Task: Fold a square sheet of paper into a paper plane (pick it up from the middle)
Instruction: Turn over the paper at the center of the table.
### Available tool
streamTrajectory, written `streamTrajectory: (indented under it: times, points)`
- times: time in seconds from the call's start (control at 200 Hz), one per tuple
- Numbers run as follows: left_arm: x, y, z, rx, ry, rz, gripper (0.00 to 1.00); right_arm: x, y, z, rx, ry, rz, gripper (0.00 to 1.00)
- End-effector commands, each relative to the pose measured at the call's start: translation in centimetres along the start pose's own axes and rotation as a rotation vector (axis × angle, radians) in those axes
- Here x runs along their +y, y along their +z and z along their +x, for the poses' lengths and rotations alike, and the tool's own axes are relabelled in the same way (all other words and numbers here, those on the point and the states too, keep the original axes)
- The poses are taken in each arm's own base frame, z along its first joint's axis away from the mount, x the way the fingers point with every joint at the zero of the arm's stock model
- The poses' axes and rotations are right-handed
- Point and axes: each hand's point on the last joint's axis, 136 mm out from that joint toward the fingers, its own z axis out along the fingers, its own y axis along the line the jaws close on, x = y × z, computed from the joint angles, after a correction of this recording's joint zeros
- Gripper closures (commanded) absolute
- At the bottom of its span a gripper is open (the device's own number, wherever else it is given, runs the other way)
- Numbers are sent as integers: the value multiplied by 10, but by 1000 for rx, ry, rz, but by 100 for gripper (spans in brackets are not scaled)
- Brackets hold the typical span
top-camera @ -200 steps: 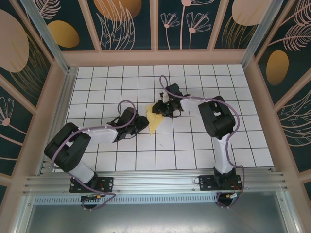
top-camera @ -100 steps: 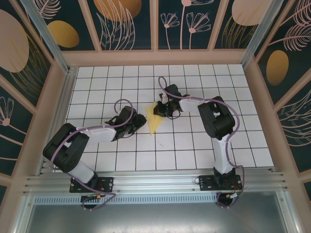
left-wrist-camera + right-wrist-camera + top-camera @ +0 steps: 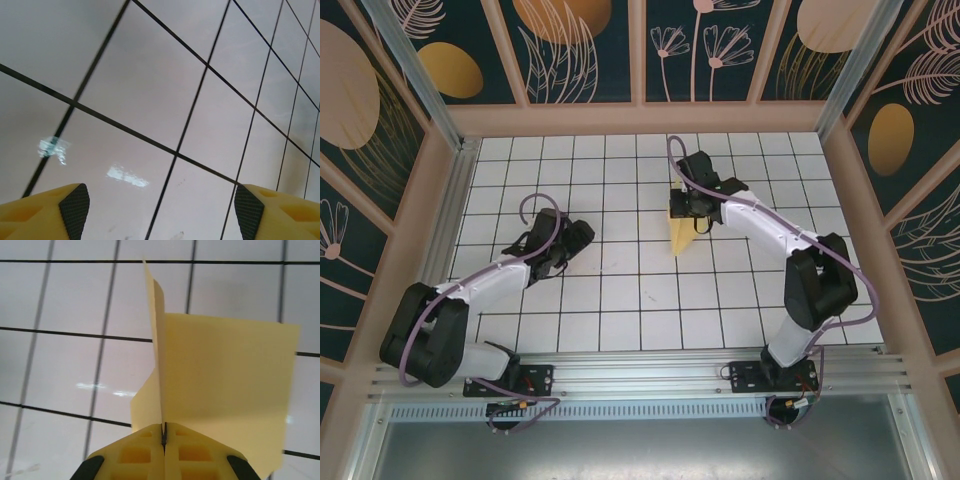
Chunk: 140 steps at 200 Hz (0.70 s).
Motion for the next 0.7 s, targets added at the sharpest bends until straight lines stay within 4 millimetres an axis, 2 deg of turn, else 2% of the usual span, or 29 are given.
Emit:
streamTrajectory:
  times: [0.0,0.19,0.41,0.5,0.696]
  points:
    - [4,-8,-21,-26,23,-10,19,-40,-1,19,45,-143,292,100]
    - [15,-18,-53,-72,-14,-7,15,-50,11,19,53,-290,574,100]
    - [32,-39,-85,-137,-48,-27,14,-30,36,32,79,-468,757,100]
    - [38,-49,-102,-168,-58,-42,14,-13,48,44,99,-532,789,100]
    - [35,-72,-140,-231,-57,-55,14,44,71,81,139,-610,710,100]
